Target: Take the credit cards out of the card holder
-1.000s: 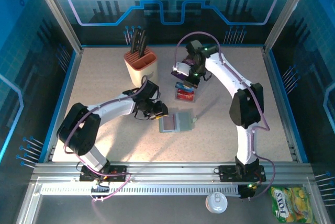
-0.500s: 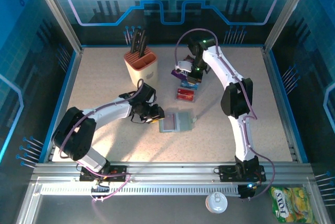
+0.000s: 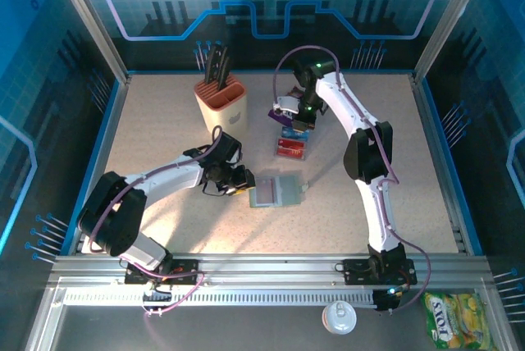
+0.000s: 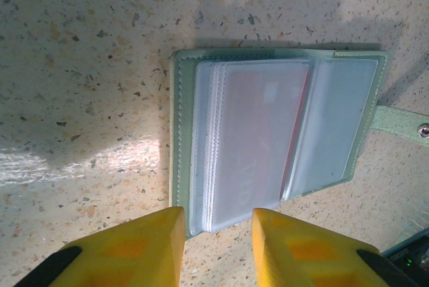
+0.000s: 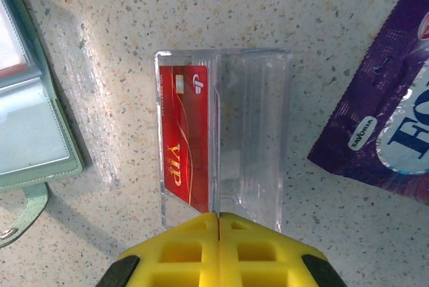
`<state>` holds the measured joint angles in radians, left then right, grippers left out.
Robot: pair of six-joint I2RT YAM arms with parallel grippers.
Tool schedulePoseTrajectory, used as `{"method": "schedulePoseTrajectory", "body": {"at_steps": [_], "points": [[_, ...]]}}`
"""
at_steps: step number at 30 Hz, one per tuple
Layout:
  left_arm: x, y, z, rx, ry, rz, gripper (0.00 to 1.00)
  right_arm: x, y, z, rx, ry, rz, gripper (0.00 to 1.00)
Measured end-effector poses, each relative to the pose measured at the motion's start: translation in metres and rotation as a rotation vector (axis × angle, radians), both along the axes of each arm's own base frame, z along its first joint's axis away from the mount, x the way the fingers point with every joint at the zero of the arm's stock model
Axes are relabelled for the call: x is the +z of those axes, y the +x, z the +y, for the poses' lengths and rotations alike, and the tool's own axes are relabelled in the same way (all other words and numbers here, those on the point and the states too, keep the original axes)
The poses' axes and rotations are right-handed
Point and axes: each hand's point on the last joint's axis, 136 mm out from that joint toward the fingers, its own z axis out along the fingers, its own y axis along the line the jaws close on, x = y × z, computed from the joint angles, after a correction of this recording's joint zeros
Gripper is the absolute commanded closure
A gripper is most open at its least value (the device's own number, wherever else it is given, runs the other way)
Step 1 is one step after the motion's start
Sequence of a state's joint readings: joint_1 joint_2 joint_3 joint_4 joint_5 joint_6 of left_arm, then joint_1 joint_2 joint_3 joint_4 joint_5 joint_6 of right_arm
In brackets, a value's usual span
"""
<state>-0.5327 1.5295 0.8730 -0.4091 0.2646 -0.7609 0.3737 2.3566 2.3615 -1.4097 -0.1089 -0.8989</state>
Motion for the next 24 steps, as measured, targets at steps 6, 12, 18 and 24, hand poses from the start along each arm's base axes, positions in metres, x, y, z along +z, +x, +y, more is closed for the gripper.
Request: {"method": "schedulePoseTrajectory", "body": {"at_steps": [6, 12, 18, 24], "points": [[-0.001, -0.001, 0.001, 0.0, 0.003, 0.004, 0.67, 0.009, 0.005, 0.002, 0.0, 0.012, -0.03, 1.0], [0.0, -0.001, 0.001, 0.0, 0.003, 0.004, 0.67, 0.013, 0.008, 0.003, 0.003, 0.019, -0.045, 1.0], [0.0, -0.001, 0.001, 0.0, 0.003, 0.004, 0.67, 0.002, 0.012, 0.005, 0.003, 0.02, -0.032, 1.0], [0.0, -0.001, 0.001, 0.0, 0.003, 0.004, 0.67, -0.024, 0.01, 0.008, 0.004, 0.019, 0.031, 1.0]]}}
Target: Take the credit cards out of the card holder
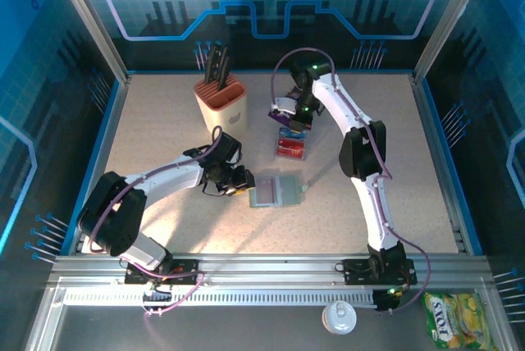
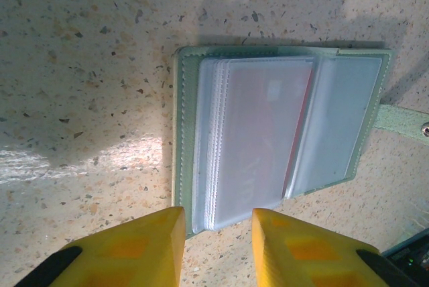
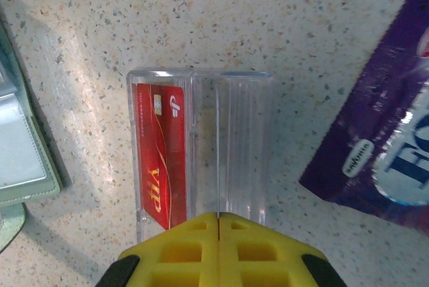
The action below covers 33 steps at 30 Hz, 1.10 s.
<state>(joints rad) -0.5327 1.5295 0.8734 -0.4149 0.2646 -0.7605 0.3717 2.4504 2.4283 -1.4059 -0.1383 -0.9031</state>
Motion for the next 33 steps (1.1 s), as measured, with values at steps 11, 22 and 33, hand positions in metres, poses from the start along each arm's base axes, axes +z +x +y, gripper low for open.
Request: {"method": "schedulePoseTrajectory", "body": {"at_steps": [11, 22, 33], "points": [[0.0, 0.0, 0.0, 0.0, 0.0, 0.0, 0.67, -0.007, -0.009, 0.0, 0.013, 0.009, 0.052, 1.0], [0.0, -0.001, 0.001, 0.0, 0.002, 0.003, 0.67, -0.014, -0.009, 0.0, 0.002, 0.031, 0.079, 0.93], [-0.001, -0.001, 0.002, 0.003, 0.009, 0.004, 0.66, -0.015, -0.008, 0.004, -0.063, 0.057, 0.08, 0.71]]}}
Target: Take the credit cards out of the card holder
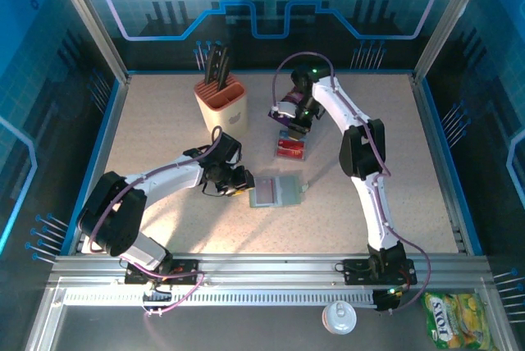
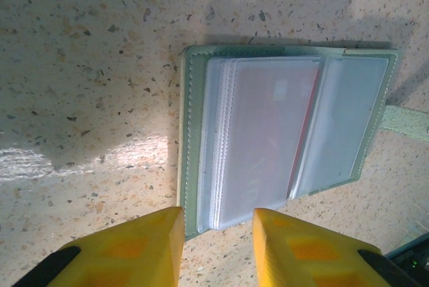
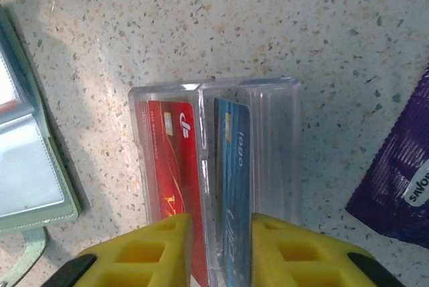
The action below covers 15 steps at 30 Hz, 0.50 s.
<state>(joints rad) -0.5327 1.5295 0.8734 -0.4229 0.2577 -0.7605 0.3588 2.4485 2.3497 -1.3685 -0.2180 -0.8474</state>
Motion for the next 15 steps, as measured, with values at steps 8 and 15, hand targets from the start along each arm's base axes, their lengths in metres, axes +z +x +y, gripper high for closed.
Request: {"method": "schedulePoseTrajectory", "body": {"at_steps": [8, 15], "points": [[0.0, 0.0, 0.0, 0.0, 0.0, -0.001, 0.66, 0.053, 0.004, 0.005, -0.108, 0.077, -0.168, 0.7], [0.0, 0.0, 0.0, 0.0, -0.001, -0.002, 0.66, 0.067, -0.017, 0.02, -0.224, 0.135, -0.238, 0.7]]}}
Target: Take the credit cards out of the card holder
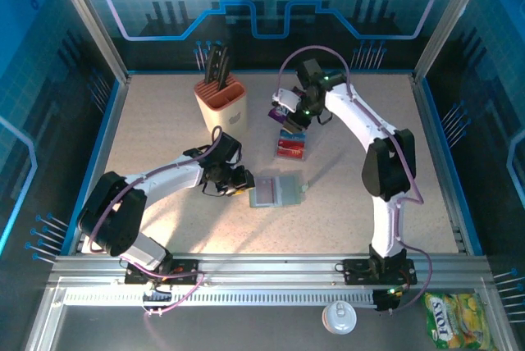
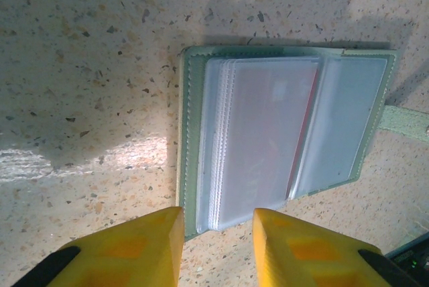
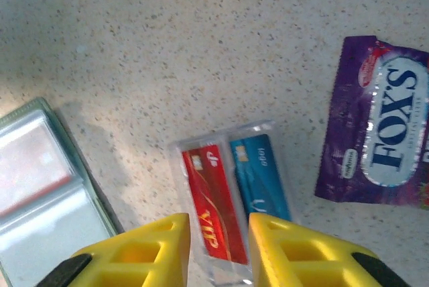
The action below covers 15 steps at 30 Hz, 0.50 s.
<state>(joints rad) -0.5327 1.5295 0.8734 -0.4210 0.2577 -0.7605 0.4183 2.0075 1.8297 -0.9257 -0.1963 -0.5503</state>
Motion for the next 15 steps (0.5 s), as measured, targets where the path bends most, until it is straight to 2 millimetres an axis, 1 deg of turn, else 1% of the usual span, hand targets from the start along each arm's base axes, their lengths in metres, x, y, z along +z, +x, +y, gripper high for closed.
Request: {"method": "schedulePoseTrajectory", "body": {"at_steps": [7, 11, 15], "points": [[0.0, 0.002, -0.001, 0.0, -0.005, -0.009, 0.66, -0.022, -0.026, 0.01, -0.154, 0.046, 0.049, 0.68], [-0.003, 0.004, -0.003, 0.001, -0.009, -0.014, 0.67, -0.034, -0.049, 0.019, -0.258, 0.092, 0.097, 0.67], [-0.009, 0.006, -0.004, 0.011, -0.013, -0.012, 0.68, -0.039, -0.074, 0.029, -0.346, 0.152, 0.158, 0.68]]}}
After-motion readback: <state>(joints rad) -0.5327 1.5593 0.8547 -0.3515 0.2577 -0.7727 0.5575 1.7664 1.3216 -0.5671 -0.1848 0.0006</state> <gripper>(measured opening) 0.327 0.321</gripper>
